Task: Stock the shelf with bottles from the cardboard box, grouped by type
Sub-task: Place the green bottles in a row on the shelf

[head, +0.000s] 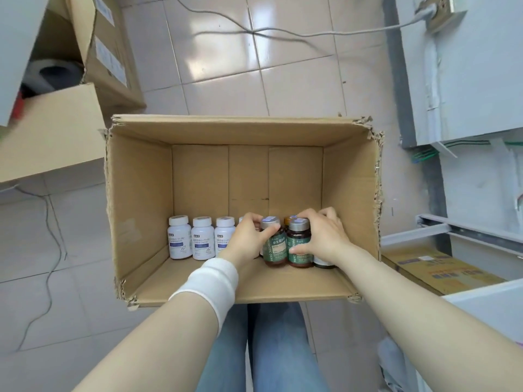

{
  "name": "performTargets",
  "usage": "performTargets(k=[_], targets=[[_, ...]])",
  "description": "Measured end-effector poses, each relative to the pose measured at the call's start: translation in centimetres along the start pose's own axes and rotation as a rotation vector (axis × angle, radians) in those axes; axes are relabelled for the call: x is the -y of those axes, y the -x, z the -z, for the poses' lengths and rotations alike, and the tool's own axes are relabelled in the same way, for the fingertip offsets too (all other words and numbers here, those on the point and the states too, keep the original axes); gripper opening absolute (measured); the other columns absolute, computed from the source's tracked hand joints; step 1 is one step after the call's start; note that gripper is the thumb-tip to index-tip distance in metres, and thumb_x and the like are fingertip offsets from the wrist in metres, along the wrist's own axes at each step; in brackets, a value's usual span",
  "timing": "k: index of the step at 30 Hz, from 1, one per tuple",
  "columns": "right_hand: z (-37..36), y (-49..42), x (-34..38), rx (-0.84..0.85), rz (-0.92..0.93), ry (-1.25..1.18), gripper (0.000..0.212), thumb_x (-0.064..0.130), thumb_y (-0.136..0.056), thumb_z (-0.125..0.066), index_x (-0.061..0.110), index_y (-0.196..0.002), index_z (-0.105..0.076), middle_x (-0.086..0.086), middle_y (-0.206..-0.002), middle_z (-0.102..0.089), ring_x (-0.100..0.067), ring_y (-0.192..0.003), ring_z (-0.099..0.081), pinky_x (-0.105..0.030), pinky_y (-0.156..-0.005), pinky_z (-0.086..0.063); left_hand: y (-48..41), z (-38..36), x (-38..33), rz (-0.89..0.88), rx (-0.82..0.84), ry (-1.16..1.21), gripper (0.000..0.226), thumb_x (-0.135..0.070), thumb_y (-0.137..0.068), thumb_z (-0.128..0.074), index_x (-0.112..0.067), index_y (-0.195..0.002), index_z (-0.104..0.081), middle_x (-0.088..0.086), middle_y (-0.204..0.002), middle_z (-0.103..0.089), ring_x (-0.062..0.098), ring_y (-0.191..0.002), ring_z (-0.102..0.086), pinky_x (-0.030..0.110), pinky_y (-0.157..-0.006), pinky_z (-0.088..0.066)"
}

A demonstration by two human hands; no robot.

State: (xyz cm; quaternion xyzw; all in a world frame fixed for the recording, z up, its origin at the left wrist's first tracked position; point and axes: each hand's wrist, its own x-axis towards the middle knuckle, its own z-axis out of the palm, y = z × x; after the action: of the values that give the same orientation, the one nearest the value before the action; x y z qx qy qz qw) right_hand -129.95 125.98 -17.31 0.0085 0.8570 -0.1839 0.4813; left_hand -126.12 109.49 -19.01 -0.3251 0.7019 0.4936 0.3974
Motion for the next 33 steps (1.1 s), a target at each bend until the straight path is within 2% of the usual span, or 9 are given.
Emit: performTargets(k=[5, 9, 11, 14, 20, 24, 26, 30, 33], targets=[[1.2, 3.3, 0.8, -0.169, 0.074, -0.195, 0.076, 0.030, -0.058, -0.085, 0.030, -0.123, -0.047, 0.020, -0.092, -0.028, -0.020, -0.119, -0.033, -0.030, -0.101, -0.030, 3.2, 2.3, -1.5, -0.149, -0.068, 0.072, 0.028, -0.034, -0.087, -0.061, -0.021, -0.107, -0.045, -0.014, -0.095, -0.051, -0.002, -0.087, -0.050, 0.005, -0.065, -0.042], [3.3, 7.8, 1.6, -0.271, 0.084, -0.358, 0.072, 0.026, -0.064, -0.083, 0.033, -0.124, -0.044, 0.023, -0.101, -0.042, -0.015, -0.116, -0.036, -0.030, -0.095, -0.036, 6.8, 5.3, -3.9, -0.241, -0.122, 0.152, 0.028, -0.038, -0.088, -0.060, -0.026, -0.110, -0.047, -0.004, -0.111, -0.055, 0.012, -0.103, -0.053, 0.029, -0.087, -0.047], [4.5, 10.7, 2.1, -0.308, 0.067, -0.531, 0.068, 0.022, -0.066, -0.082, 0.037, -0.119, -0.042, 0.013, -0.112, -0.048, -0.010, -0.110, -0.043, -0.018, -0.083, -0.042, 9.0, 6.4, -5.4, -0.287, -0.112, 0.156, 0.028, -0.041, -0.088, -0.058, -0.030, -0.110, -0.046, -0.002, -0.116, -0.053, 0.015, -0.107, -0.052, 0.033, -0.086, -0.048], [5.6, 16.1, 3.1, -0.344, 0.069, -0.761, 0.066, 0.016, -0.069, -0.080, 0.041, -0.115, -0.039, 0.012, -0.109, -0.046, -0.004, -0.100, -0.047, -0.003, -0.060, -0.040, 12.8, 7.2, -8.2, -0.379, -0.035, 0.181, 0.028, -0.042, -0.090, -0.054, -0.032, -0.113, -0.042, 0.000, -0.120, -0.052, 0.011, -0.103, -0.055, 0.026, -0.073, -0.049], [3.7, 27.3, 6.1, -0.609, 0.082, -1.120, 0.070, 0.006, -0.071, -0.077, 0.038, -0.122, -0.041, 0.001, -0.112, -0.053, -0.017, -0.104, -0.053, -0.025, -0.074, -0.050, 22.6, 7.1, -12.7, -0.607, 0.205, 0.145, 0.023, -0.044, -0.094, -0.042, -0.033, -0.113, -0.039, 0.000, -0.109, -0.055, 0.011, -0.092, -0.059, 0.019, -0.055, -0.051], [2.4, 35.2, 8.0, -0.782, 0.046, -1.390, 0.066, 0.002, -0.072, -0.074, 0.006, -0.130, -0.044, -0.015, -0.122, -0.057, -0.029, -0.112, -0.056, -0.048, -0.094, -0.049, 30.8, 6.5, -14.9, -0.756, 0.343, 0.104, 0.028, -0.047, -0.093, -0.044, -0.026, -0.111, -0.042, 0.002, -0.099, -0.057, 0.011, -0.083, -0.060, 0.011, -0.047, -0.047], [2.3, 39.6, 8.4, -0.876, 0.053, -1.437, 0.058, 0.001, -0.073, -0.072, 0.000, -0.126, -0.049, -0.016, -0.115, -0.061, -0.031, -0.108, -0.058, -0.051, -0.096, -0.047, 35.3, 5.5, -16.2, -0.823, 0.411, 0.083, 0.029, -0.046, -0.092, -0.045, -0.024, -0.111, -0.040, 0.005, -0.099, -0.058, 0.016, -0.083, -0.060, 0.016, -0.050, -0.051], [1.9, 48.9, 7.8, -1.110, 0.116, -1.497, 0.045, -0.004, -0.076, -0.068, 0.000, -0.119, -0.053, -0.006, -0.097, -0.065, -0.023, -0.092, -0.062, -0.047, -0.090, -0.051, 44.3, 2.3, -18.0, -0.963, 0.580, 0.043, 0.029, -0.039, -0.094, -0.046, -0.021, -0.117, -0.038, 0.010, -0.110, -0.060, 0.029, -0.103, -0.062, 0.043, -0.085, -0.054], [0.7, 56.1, 6.5, -1.254, 0.196, -1.531, 0.041, -0.004, -0.079, -0.064, 0.001, -0.118, -0.054, -0.005, -0.096, -0.065, -0.024, -0.091, -0.061, -0.049, -0.086, -0.051, 51.2, -0.9, -18.0, -1.050, 0.708, 0.045, 0.020, -0.034, -0.094, -0.049, -0.022, -0.109, -0.046, 0.006, -0.102, -0.063, 0.020, -0.092, -0.065, 0.034, -0.075, -0.057]])
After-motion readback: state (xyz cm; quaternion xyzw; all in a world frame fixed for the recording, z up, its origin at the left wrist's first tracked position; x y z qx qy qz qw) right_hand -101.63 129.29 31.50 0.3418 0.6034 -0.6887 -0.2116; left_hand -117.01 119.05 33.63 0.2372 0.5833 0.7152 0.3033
